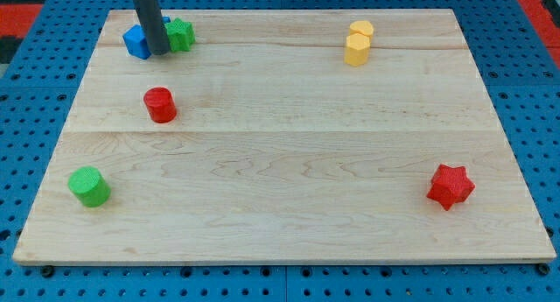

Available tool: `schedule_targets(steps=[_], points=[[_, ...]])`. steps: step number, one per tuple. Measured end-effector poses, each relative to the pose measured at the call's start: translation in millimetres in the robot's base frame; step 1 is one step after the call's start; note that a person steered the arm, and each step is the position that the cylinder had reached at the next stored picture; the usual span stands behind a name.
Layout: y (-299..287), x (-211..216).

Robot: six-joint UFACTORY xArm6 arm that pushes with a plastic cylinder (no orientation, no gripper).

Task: Move the red circle towards yellow blocks

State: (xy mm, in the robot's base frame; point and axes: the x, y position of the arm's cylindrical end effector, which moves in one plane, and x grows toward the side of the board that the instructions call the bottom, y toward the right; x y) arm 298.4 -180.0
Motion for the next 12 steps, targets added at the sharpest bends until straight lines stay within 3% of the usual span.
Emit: schedule_targets(steps=[2,3,4,5,6,7,10,12], points=[[-64.4,61.8],[-37.7,121.5],[31.2,127.1],[60.0,81.6],[57.6,68.5],[15.5,83.8],[59.0,19.5],[31.5,7.1]])
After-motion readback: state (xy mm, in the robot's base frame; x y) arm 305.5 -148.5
